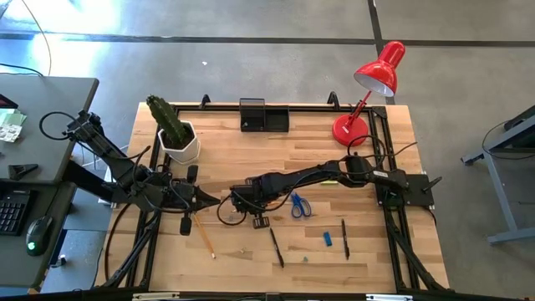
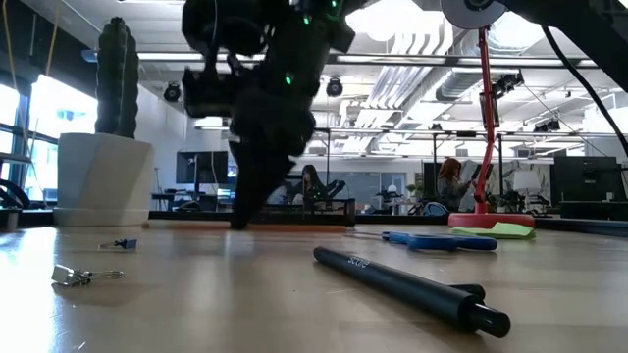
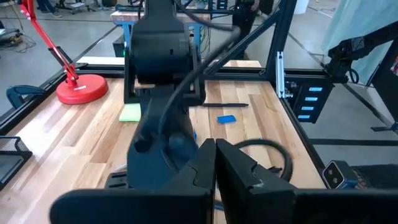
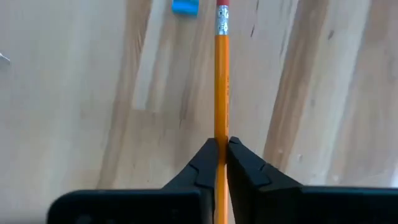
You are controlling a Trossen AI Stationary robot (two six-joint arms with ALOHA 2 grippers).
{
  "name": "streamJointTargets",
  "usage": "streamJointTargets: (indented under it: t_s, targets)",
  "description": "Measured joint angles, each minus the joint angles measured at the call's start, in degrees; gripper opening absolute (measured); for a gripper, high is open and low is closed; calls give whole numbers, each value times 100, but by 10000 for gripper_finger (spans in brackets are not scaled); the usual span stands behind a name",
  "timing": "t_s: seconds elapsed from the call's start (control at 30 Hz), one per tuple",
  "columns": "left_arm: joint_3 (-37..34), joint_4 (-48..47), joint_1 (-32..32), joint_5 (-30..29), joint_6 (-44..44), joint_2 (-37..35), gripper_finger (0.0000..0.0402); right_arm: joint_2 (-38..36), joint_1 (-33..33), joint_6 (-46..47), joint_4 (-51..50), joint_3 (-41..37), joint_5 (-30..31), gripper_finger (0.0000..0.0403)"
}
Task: Pick and place office supplies into organizer
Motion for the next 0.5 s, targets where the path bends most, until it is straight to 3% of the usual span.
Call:
streamJointTargets:
  t_s: [0.13, 0.27, 0.5]
  targets:
    - [0, 1, 0, 99, -23, 0, 2, -1, -20, 25, -274, 357, 104, 3]
    - [0, 9, -4, 200, -44, 0, 1, -1, -23, 140, -678, 710, 723, 1]
    - [2, 9, -22, 243, -197, 0, 1, -110, -122, 499, -678, 759, 1093, 0]
